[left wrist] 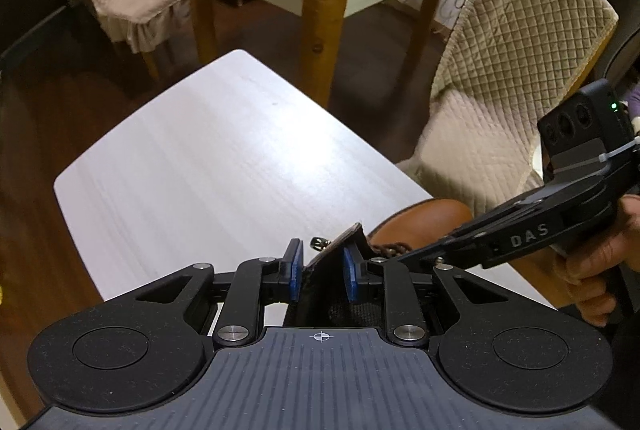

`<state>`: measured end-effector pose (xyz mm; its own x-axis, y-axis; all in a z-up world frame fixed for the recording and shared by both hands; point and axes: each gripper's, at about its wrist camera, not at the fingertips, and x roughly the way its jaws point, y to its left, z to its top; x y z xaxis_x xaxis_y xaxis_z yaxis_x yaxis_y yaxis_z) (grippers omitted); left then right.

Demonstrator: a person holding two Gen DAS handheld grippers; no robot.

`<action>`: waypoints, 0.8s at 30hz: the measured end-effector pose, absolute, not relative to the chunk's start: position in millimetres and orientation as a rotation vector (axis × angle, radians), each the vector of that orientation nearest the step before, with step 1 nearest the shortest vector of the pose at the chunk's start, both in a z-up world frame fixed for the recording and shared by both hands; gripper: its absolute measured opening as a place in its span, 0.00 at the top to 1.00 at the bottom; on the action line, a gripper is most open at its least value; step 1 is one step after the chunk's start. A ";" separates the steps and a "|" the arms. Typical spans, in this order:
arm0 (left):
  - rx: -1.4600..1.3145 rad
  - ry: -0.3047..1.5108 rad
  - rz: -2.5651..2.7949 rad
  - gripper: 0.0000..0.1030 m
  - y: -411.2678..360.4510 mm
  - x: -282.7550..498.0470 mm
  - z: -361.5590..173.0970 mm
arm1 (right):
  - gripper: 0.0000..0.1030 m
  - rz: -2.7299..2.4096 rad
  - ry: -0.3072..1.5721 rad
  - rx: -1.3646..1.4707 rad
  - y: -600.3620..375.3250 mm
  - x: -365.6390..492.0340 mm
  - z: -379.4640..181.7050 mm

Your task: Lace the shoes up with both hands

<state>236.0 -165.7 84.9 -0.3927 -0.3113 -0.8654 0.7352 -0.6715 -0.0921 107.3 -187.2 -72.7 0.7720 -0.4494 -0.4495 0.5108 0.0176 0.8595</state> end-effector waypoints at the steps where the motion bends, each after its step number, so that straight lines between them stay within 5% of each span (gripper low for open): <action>1: 1.161 0.625 -2.098 0.78 -166.9 235.1 84.0 | 0.95 -0.758 0.048 1.357 -187.8 109.9 -72.5; 15: 1.072 0.540 -2.102 0.77 -134.8 237.2 96.1 | 0.90 -0.825 0.040 1.316 -180.6 116.0 -75.3; 24: 0.910 0.636 -2.052 0.77 -104.1 244.6 106.0 | 0.83 -0.812 0.078 1.262 -167.5 101.9 -49.9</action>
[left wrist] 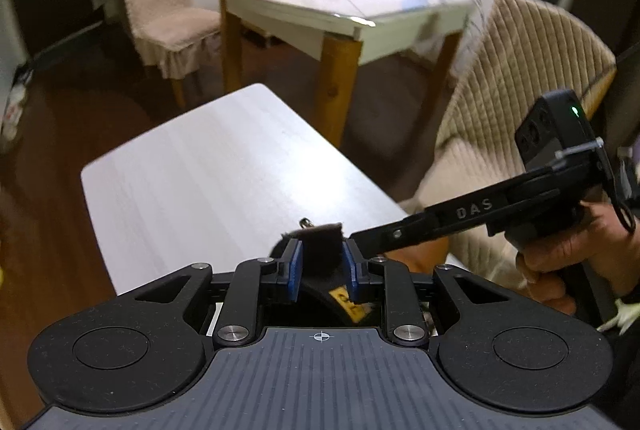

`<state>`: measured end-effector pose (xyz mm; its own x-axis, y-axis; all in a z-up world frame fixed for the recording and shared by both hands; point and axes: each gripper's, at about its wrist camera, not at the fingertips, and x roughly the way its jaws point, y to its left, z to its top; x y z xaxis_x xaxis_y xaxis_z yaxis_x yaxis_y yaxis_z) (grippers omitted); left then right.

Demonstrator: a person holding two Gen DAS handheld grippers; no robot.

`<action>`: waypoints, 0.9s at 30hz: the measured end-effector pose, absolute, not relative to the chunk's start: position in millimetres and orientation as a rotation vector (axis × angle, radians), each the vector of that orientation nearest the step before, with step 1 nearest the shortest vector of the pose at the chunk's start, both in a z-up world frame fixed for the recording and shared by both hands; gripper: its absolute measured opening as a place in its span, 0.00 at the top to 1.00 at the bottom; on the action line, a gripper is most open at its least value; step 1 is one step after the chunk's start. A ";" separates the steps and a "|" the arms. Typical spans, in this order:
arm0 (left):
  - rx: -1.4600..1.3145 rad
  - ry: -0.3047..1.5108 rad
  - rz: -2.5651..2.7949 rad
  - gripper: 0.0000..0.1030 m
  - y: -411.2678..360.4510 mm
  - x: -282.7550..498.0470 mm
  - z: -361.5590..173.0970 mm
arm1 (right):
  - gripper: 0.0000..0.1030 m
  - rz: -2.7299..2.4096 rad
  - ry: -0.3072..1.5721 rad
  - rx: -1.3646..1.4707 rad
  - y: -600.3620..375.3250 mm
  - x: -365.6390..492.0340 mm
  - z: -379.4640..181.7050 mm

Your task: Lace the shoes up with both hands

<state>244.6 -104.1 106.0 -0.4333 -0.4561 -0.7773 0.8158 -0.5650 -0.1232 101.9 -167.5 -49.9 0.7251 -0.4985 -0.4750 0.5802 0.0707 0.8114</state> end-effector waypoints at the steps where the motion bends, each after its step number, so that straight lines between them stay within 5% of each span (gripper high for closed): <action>1: 0.909 0.642 -2.051 0.77 -102.6 241.3 104.7 | 0.83 -0.818 0.076 1.256 -166.4 99.2 -46.8; 8: 0.900 0.647 -2.004 0.77 -95.4 214.8 94.5 | 0.81 -0.761 0.090 1.305 -201.1 78.1 -45.5; 19: 0.815 0.782 -1.643 0.76 -79.2 218.3 95.7 | 0.82 -0.287 0.267 1.583 -292.4 99.0 -120.2; 23: 0.785 0.834 -1.541 0.74 -79.6 214.9 88.5 | 0.97 -0.176 0.316 1.574 -308.7 103.1 -125.5; 27: 0.772 0.871 -1.517 0.71 -82.6 211.5 82.4 | 0.97 -0.212 0.324 1.493 -324.8 92.7 -112.7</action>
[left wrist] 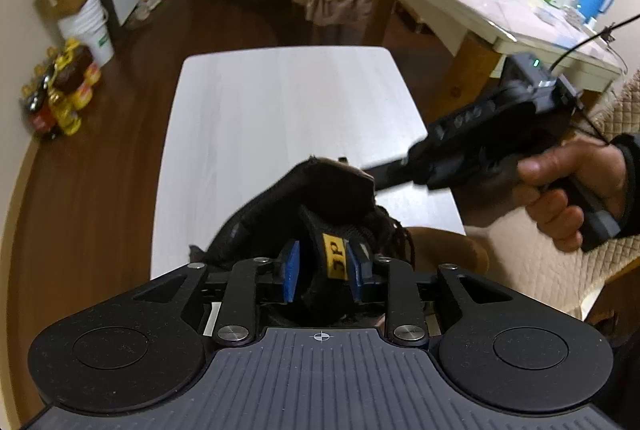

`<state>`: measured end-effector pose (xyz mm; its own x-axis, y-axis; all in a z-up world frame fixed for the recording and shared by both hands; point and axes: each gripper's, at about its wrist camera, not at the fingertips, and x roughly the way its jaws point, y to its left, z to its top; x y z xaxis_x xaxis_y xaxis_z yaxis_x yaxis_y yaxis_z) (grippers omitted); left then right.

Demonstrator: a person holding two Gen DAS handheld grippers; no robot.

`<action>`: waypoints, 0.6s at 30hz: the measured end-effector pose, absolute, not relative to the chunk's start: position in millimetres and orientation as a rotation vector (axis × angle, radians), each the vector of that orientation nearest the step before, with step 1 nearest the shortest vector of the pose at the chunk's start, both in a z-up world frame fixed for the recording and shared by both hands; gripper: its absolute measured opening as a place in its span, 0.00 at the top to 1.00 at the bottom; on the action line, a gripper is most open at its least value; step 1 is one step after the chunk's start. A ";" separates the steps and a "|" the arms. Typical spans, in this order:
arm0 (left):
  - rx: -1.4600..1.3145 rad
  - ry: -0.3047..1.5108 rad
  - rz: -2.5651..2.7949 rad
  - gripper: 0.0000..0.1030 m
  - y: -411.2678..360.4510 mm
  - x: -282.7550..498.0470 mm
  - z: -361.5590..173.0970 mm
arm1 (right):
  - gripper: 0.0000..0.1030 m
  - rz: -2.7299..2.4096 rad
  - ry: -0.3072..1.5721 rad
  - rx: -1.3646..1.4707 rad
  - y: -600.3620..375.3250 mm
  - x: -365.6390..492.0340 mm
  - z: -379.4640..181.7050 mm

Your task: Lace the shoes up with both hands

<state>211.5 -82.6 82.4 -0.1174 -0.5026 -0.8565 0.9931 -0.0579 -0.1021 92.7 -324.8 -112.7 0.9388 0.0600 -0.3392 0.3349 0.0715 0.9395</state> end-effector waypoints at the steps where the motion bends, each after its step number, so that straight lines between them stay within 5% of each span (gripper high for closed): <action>1: 0.773 0.881 -1.520 0.70 -84.2 210.7 79.9 | 0.99 -0.244 0.312 1.466 -331.4 86.4 -107.6; 7: 0.807 0.885 -1.531 0.67 -93.1 206.5 71.4 | 0.95 -0.537 0.206 1.291 -377.7 26.0 -72.0; 11: 0.795 0.914 -1.534 0.70 -94.7 209.4 64.4 | 0.85 -0.355 0.363 1.230 -366.2 46.5 -64.6; 18: 0.781 0.928 -1.538 0.72 -92.3 213.5 62.9 | 0.77 -0.136 0.430 1.476 -327.1 92.7 -111.3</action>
<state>213.5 -92.3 62.9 -0.1596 -0.4666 -0.8700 0.9872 -0.0689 -0.1442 92.7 -327.1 -111.3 0.9170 0.1708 -0.3605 0.3473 0.1025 0.9321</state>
